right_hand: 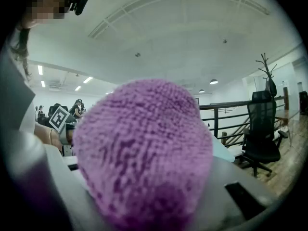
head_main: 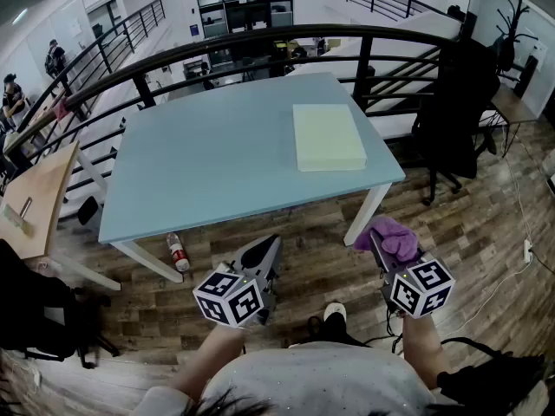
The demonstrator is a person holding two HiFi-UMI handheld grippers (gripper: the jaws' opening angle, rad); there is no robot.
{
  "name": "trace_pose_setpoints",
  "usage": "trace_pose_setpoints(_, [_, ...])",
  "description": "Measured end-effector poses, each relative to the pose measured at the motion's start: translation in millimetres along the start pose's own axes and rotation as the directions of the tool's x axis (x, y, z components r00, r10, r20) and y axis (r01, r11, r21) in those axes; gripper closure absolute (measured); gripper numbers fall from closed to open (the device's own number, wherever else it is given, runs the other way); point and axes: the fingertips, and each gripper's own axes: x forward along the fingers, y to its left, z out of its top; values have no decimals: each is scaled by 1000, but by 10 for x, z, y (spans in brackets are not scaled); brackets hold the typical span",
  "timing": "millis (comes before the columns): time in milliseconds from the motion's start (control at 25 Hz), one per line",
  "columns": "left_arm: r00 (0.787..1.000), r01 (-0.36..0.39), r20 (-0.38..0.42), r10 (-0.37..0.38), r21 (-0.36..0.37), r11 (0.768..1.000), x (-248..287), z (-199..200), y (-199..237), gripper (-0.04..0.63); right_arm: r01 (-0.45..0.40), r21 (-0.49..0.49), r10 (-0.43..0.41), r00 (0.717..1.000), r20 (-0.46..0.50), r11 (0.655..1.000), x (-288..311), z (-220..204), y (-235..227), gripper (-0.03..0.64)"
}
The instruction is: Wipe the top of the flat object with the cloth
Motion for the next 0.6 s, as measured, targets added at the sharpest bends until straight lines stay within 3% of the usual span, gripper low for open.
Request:
trace_pose_setpoints(480, [1000, -13, 4, 13, -16, 1000, 108, -4, 22, 595, -33, -24, 33, 999, -11, 999, 135, -11, -87, 586])
trace_pose_setpoints(600, [1000, -14, 23, 14, -11, 1000, 238, 71, 109, 595, -26, -13, 27, 999, 24, 1000, 307, 88, -252, 584])
